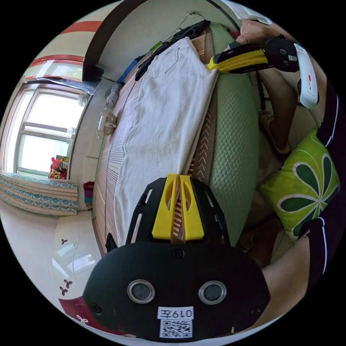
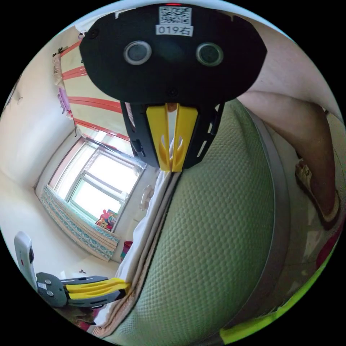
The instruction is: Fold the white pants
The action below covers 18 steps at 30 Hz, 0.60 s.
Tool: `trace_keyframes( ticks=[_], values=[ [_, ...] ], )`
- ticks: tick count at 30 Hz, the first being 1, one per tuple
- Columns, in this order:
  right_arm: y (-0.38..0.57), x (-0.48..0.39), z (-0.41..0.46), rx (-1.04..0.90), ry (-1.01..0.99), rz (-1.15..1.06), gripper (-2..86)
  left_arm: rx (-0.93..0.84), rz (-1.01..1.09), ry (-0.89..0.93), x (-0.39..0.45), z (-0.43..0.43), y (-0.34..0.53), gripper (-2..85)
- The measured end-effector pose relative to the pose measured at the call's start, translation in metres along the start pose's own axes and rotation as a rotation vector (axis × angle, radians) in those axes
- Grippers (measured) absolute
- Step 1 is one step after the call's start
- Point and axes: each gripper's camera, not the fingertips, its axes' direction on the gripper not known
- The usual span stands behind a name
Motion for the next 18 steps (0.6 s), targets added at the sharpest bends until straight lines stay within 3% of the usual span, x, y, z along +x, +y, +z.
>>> trace_keyframes(
  ticks=[10,18],
  values=[
    [-0.003,0.008,-0.001,-0.003,-0.021,0.098,-0.3,-0.085,0.033,-0.058,0.002,-0.006,0.035,6.4],
    [-0.005,0.011,0.0,-0.001,-0.034,0.119,-0.4,-0.17,0.155,-0.113,0.004,0.009,0.031,4.3]
  ],
)
